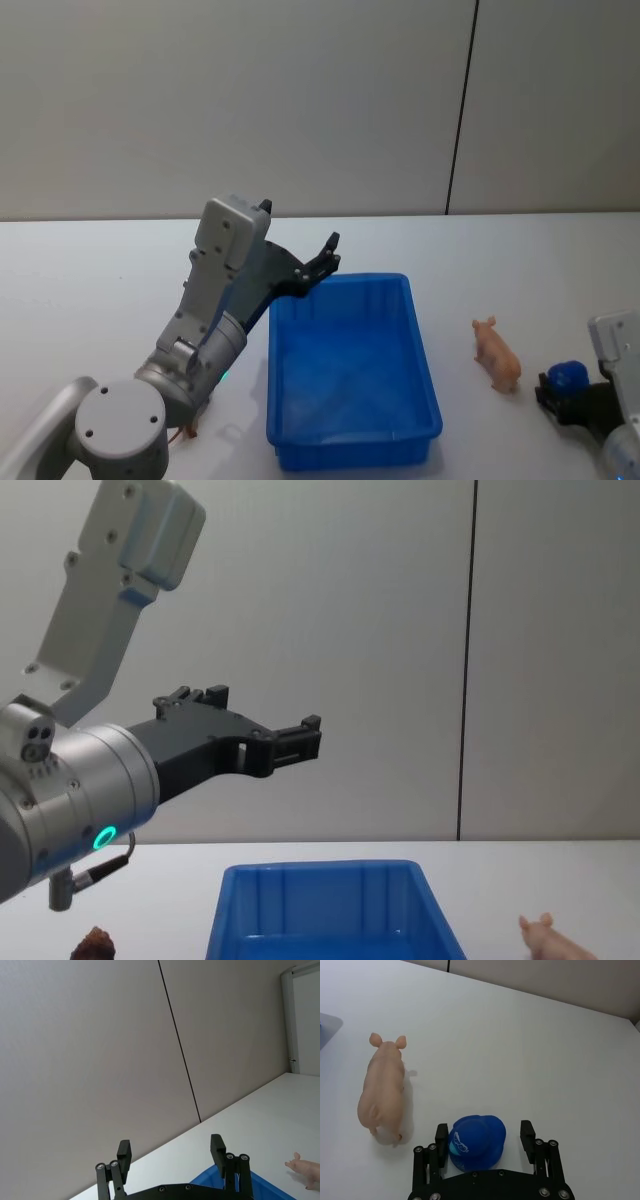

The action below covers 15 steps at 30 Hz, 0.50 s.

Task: Pick up the two dolls from the table and place them into the box.

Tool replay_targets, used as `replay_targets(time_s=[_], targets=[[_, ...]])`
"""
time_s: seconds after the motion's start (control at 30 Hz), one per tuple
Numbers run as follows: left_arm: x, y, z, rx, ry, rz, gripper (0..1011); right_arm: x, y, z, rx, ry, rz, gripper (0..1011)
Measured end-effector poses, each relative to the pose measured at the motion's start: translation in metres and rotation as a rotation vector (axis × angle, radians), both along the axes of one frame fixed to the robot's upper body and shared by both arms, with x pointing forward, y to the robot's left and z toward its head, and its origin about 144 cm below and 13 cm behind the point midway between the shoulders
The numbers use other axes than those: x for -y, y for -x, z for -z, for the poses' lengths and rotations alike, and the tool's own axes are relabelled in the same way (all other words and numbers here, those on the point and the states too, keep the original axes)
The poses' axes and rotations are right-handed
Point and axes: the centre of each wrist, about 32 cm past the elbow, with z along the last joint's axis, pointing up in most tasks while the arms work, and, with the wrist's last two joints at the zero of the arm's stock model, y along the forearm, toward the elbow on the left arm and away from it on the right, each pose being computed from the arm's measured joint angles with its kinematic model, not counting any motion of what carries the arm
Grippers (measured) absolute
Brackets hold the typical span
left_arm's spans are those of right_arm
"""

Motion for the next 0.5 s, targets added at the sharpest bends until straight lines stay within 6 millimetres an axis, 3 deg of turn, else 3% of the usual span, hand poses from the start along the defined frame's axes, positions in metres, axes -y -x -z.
replay_targets(time_s=[0.33,0.5], targets=[[0.0,0.0,0.0,0.0,0.0,0.0,1003,-0.0025,-0.0051,0.0039,-0.003,0.001,0.012,628],[0.0,0.0,0.0,0.0,0.0,0.0,1003,-0.003,-0.0062,0.0049,-0.004,0.001,0.015,590]])
